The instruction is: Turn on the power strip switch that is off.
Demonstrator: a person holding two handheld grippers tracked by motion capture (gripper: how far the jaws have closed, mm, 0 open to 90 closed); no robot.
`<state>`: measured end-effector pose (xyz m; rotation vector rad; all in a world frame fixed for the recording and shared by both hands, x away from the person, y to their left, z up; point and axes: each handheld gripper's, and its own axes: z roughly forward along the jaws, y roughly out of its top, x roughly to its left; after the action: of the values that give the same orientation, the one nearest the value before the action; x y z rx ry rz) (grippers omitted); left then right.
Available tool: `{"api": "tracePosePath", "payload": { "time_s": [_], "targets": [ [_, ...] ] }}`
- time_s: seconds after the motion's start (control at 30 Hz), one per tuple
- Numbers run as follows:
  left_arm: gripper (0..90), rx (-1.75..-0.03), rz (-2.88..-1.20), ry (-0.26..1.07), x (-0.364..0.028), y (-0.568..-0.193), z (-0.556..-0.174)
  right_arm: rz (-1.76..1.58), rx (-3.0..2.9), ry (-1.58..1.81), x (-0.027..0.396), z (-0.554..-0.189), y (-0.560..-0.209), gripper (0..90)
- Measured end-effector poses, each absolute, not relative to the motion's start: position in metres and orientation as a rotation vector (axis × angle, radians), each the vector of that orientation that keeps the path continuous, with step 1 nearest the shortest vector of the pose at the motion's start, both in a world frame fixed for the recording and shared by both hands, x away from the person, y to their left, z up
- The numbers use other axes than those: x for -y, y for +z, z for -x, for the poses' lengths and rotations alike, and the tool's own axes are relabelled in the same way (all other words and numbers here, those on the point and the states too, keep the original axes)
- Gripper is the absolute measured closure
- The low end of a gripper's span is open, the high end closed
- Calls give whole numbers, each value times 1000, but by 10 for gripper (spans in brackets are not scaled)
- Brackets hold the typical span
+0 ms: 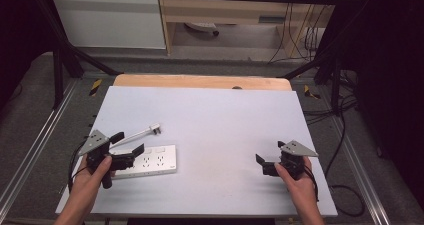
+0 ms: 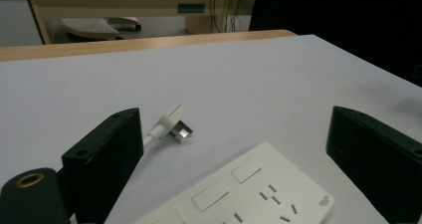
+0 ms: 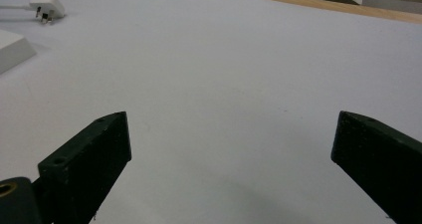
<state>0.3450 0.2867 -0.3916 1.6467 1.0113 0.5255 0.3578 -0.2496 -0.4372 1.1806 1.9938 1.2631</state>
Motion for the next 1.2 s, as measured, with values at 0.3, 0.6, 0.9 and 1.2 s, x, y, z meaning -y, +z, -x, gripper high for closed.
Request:
{"api": "tracePosePath", "payload": {
  "time_s": [0.3, 0.6, 0.9, 1.2],
  "targets": [
    [85, -1061, -1595, 556, -320, -401, -330, -1184, -1992, 1261, 250, -358, -438, 28],
    [88, -1090, -1574, 598, -343, -417, -320, -1187, -1991, 1261, 250, -358, -438, 28],
    [96, -1127, -1584, 607, -352, -430, -318, -1188, -1991, 1261, 251, -358, -438, 28],
    [96, -1116, -1660, 593, -349, -438, -314, -1192, -1995, 1248, 252, -358, -438, 28]
  ]
}}
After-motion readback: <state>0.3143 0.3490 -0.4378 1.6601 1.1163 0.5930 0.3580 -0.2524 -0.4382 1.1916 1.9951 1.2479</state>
